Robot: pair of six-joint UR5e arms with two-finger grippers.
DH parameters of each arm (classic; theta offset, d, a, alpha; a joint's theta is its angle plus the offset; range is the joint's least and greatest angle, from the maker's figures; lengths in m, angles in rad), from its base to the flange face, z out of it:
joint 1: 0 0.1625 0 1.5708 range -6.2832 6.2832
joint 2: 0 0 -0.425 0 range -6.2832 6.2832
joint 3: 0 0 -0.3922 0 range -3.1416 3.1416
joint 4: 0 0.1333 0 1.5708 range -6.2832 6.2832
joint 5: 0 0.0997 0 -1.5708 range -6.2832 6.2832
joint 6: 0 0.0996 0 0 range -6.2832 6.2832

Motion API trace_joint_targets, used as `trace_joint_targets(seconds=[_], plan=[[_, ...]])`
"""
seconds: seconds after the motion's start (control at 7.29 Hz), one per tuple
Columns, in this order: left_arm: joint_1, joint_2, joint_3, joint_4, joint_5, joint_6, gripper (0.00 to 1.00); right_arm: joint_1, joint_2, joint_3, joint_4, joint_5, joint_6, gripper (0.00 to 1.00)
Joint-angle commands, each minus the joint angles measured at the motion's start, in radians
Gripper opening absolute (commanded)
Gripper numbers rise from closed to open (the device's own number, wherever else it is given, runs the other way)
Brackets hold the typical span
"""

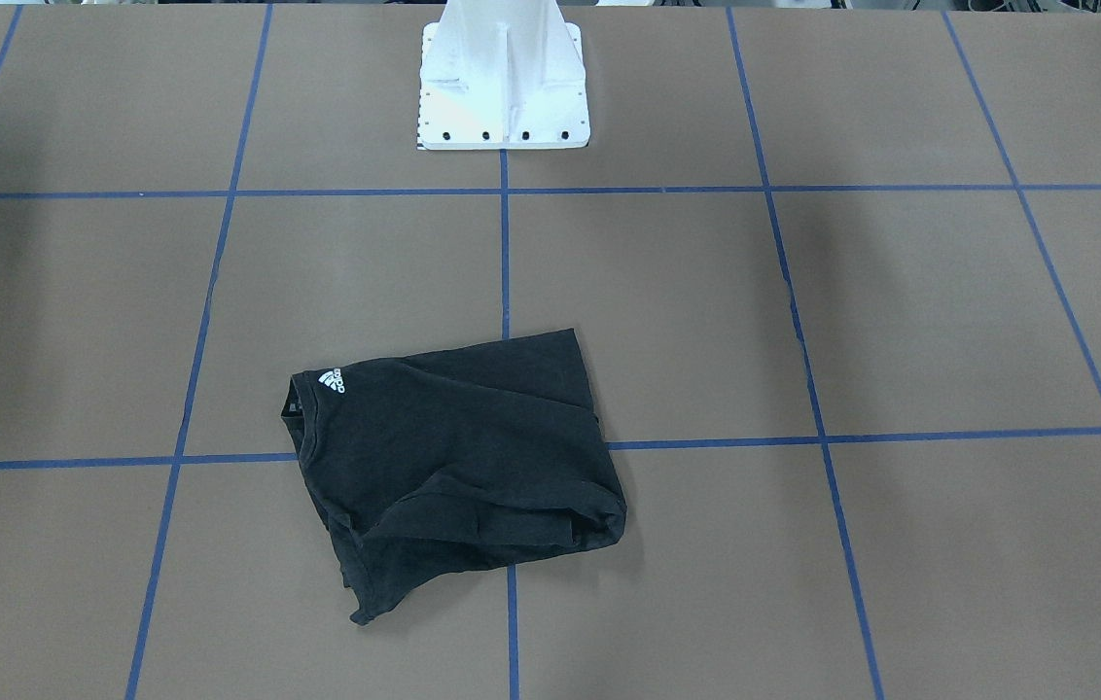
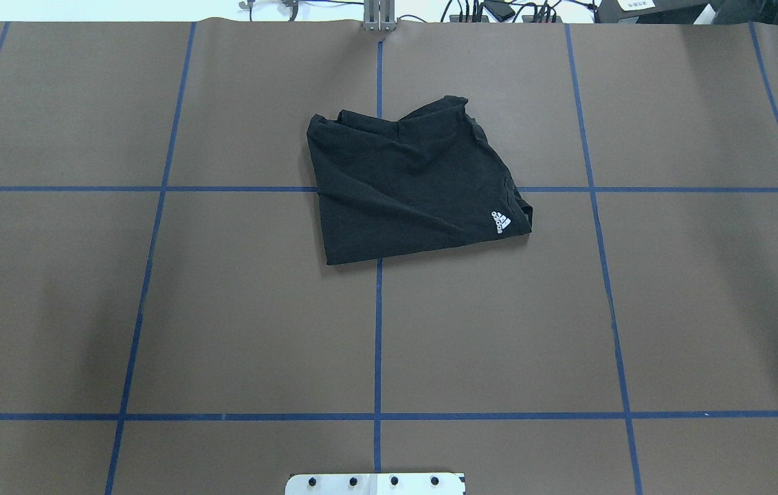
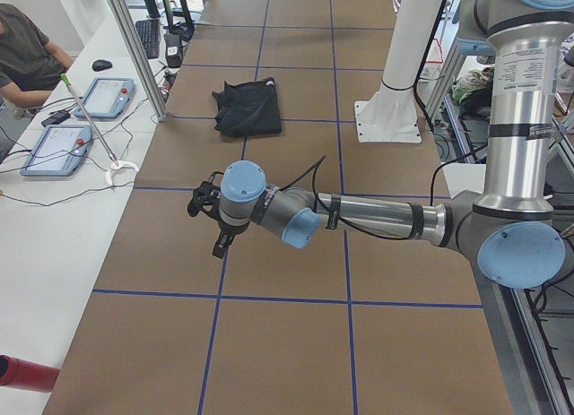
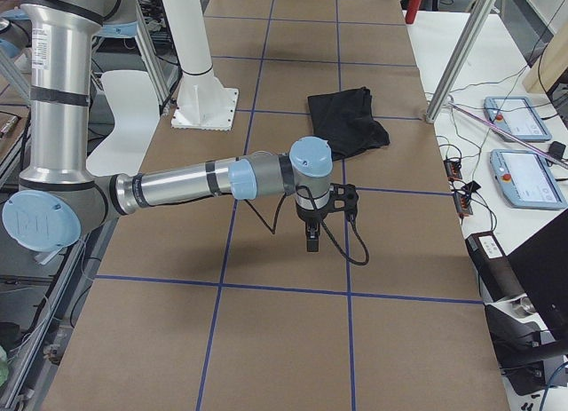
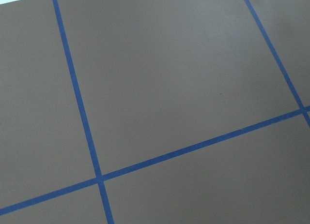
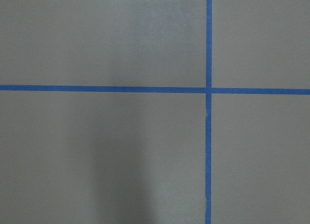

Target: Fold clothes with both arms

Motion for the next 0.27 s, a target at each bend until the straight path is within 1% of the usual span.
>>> trace_joint_targets(seconds=[0.0, 0.14], plan=[[0.002, -0.001, -0.002, 0.0, -0.001, -0.001, 0.99, 0.0, 0.0, 0.0, 0.002, 0.004, 0.001, 1.0], [0.0, -0.003, -0.01, 0.0, -0.004, -0.002, 0.99, 0.0, 0.0, 0.0, 0.0, 0.004, 0.001, 1.0]])
